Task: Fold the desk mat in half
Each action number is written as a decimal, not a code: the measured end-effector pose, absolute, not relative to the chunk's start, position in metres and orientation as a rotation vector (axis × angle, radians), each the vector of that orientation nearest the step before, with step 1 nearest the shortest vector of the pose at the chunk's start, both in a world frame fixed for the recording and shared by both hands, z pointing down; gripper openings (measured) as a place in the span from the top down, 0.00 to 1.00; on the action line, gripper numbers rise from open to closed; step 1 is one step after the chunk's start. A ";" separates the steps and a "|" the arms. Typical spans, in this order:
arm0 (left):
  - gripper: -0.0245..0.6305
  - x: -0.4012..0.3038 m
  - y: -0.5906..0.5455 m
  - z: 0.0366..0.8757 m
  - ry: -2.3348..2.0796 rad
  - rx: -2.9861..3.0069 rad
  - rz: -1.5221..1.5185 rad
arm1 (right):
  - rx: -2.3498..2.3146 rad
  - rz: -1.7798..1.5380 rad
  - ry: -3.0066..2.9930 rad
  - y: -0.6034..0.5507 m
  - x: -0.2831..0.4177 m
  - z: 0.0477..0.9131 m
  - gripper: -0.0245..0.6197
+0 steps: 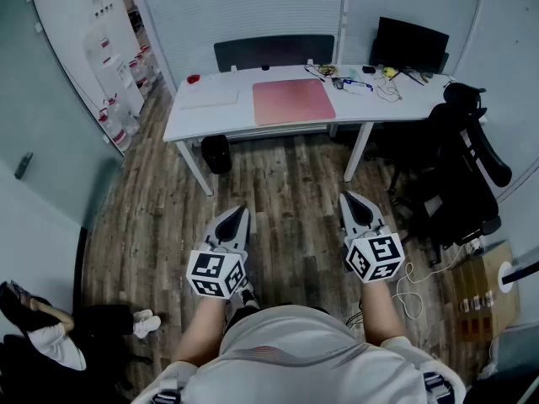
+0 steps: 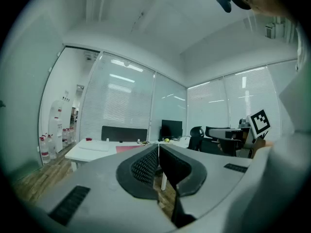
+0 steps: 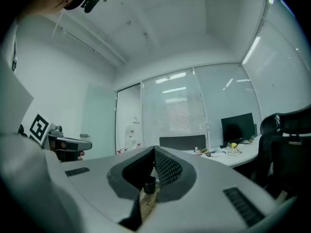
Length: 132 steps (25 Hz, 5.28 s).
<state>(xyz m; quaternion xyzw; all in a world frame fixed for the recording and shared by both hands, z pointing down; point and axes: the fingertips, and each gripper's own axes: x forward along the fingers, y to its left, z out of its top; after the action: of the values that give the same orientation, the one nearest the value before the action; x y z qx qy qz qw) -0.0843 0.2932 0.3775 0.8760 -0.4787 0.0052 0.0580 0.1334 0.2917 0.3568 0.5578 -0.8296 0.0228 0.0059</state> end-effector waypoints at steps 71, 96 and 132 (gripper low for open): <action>0.94 -0.083 -0.199 0.429 -1.720 2.312 0.060 | 1.220 0.239 -2.623 -0.270 0.125 0.453 0.88; 0.94 -0.155 -0.265 0.503 -1.849 1.974 0.043 | 0.425 -0.119 -2.177 -0.341 -0.035 0.660 0.67; 0.94 -0.094 -0.299 0.483 -1.642 2.183 0.118 | 0.984 -0.014 -2.039 -0.402 0.099 0.644 0.86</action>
<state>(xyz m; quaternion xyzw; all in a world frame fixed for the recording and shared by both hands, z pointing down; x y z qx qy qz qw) -0.0940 -0.2986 0.4825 0.7819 -0.5881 0.0421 0.2024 0.0987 -0.4023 0.6436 0.3933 -0.8152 -0.0056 0.4250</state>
